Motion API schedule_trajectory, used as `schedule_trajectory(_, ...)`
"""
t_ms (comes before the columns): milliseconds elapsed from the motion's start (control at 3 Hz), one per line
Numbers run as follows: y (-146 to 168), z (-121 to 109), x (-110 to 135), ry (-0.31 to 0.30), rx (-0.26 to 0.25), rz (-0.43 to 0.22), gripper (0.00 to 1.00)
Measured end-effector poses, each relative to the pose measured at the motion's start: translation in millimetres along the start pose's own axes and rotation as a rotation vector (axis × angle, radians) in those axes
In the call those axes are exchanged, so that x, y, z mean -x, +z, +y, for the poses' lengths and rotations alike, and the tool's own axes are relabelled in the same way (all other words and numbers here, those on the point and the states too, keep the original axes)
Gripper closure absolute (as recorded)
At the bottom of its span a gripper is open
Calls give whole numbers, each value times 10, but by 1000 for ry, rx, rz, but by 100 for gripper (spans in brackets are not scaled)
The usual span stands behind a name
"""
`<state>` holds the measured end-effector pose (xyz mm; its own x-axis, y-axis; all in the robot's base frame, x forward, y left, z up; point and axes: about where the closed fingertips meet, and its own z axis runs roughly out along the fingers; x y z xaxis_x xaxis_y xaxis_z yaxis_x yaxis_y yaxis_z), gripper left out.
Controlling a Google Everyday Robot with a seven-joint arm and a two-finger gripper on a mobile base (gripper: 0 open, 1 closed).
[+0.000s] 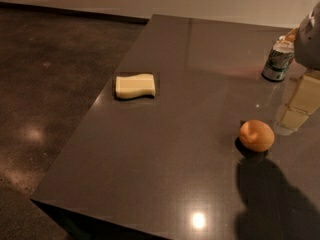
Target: Move orange near 7up can
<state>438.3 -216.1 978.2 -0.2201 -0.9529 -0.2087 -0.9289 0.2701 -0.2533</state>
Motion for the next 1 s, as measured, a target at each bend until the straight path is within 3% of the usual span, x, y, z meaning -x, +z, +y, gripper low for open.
schedule_trajectory(1000,276,108,-109,13,38,-25,0)
